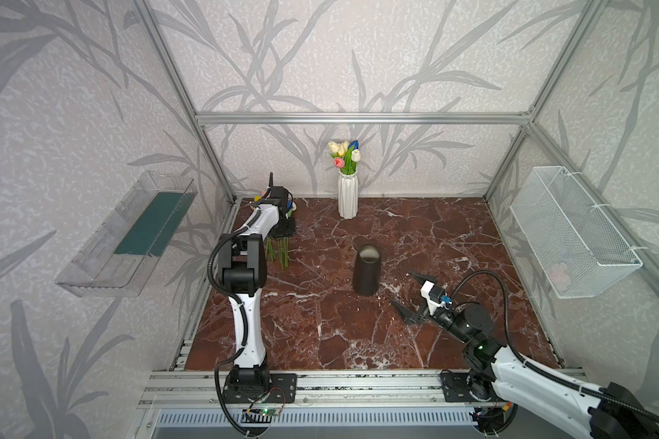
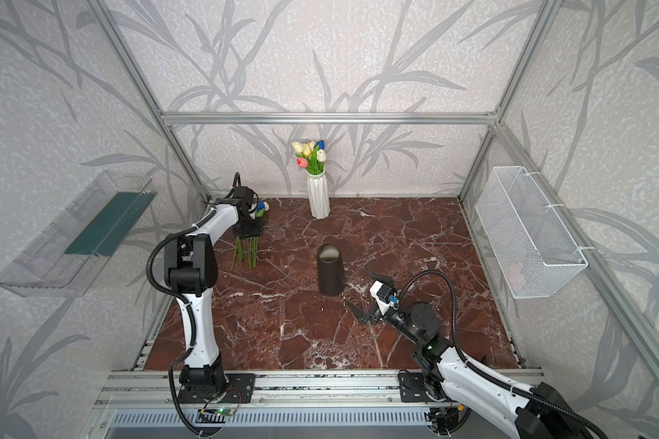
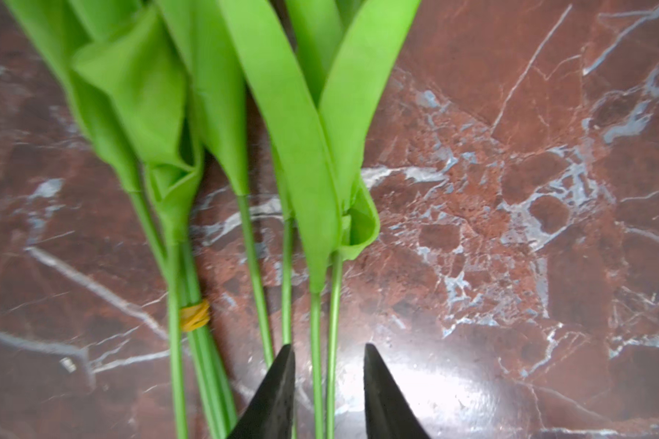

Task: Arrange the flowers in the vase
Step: 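Release the black cup and withdraw the right gripper while left gripper reaches tulips, then close the left gripper on a white tulip stem and lift it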

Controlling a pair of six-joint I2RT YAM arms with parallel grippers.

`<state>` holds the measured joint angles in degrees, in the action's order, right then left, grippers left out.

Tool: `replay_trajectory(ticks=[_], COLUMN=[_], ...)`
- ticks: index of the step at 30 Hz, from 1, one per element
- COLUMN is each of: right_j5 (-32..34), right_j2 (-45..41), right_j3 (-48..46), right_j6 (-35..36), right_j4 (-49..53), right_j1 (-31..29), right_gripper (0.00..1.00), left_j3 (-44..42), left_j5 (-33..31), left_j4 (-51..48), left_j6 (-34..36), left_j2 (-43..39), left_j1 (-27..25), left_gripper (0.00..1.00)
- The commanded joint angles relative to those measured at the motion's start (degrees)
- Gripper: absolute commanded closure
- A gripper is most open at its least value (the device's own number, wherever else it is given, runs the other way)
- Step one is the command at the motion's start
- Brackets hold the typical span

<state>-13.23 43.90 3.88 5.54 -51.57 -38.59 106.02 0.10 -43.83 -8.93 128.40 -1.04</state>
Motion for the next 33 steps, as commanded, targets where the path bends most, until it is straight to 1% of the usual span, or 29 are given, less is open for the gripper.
replay_trajectory(ticks=[1,7,8,9,12,14,15,18,22,24,26,28,31,33], right_j5=[0.59,0.58,0.53,0.58,0.66,0.75,0.75,0.75,1.01,1.02,0.93,0.67,0.58,0.77], right_j2=[-0.05,-0.26,-0.30,-0.31,-0.29,-0.31,-0.22,0.11,0.74,1.25,1.75,2.11,2.24,2.16], right_j3=[0.28,0.34,0.44,0.50,0.68,0.66,0.60,0.71,1.03,1.14,1.15,1.17,1.24,1.22], right_j6=[-0.87,-0.55,-0.47,-0.37,-0.18,-0.14,-0.18,-0.10,0.17,0.26,0.17,0.10,0.08,0.34], right_j4=[-3.28,-2.88,-2.59,-2.43,-2.23,-2.05,-2.07,-2.04,-1.24,-1.28,-1.77,-1.94,-1.88,-1.69], right_j1=[-0.44,-0.44,-0.44,-0.44,-0.44,-0.44,-0.44,-0.44,-0.44,-0.44,-0.44,-0.44,-0.44,-0.44], right_gripper=[0.01,0.01,0.01,0.01,0.01,0.01,0.01,0.01,0.01,0.01,0.01,0.01,0.01,0.01], left_j3=[2.27,5.81,6.24,6.54,7.02,5.98,5.16,1.02,-7.27,-9.75,-10.98,-11.17,-10.19,-9.33], left_j5=[0.21,-1.55,-1.18,-0.90,-1.26,-1.54,-1.61,-1.12,0.57,0.78,1.15,-1.01,1.24,4.19], left_j4=[-3.20,-5.43,-5.58,-5.73,-6.36,-5.91,-5.46,-2.75,3.80,5.69,6.64,6.62,5.56,4.46], left_j6=[1.75,1.38,1.44,1.50,1.34,1.20,1.11,0.25,-1.30,-1.84,-1.65,-2.10,-1.19,-1.42], left_j2=[1.59,5.64,6.13,6.50,6.74,5.72,4.99,1.69,-4.62,-6.76,-8.29,-8.86,-9.88,-10.78], left_j1=[-0.69,-0.82,-0.88,-0.90,-1.06,-1.54,-1.75,-2.44,-3.62,-3.90,-3.88,-3.60,-3.35,-4.04], left_gripper=[0.72,0.72,0.79,0.83,0.89,0.99,1.00,1.00,1.00,1.00,1.00,1.00,1.00,1.00])
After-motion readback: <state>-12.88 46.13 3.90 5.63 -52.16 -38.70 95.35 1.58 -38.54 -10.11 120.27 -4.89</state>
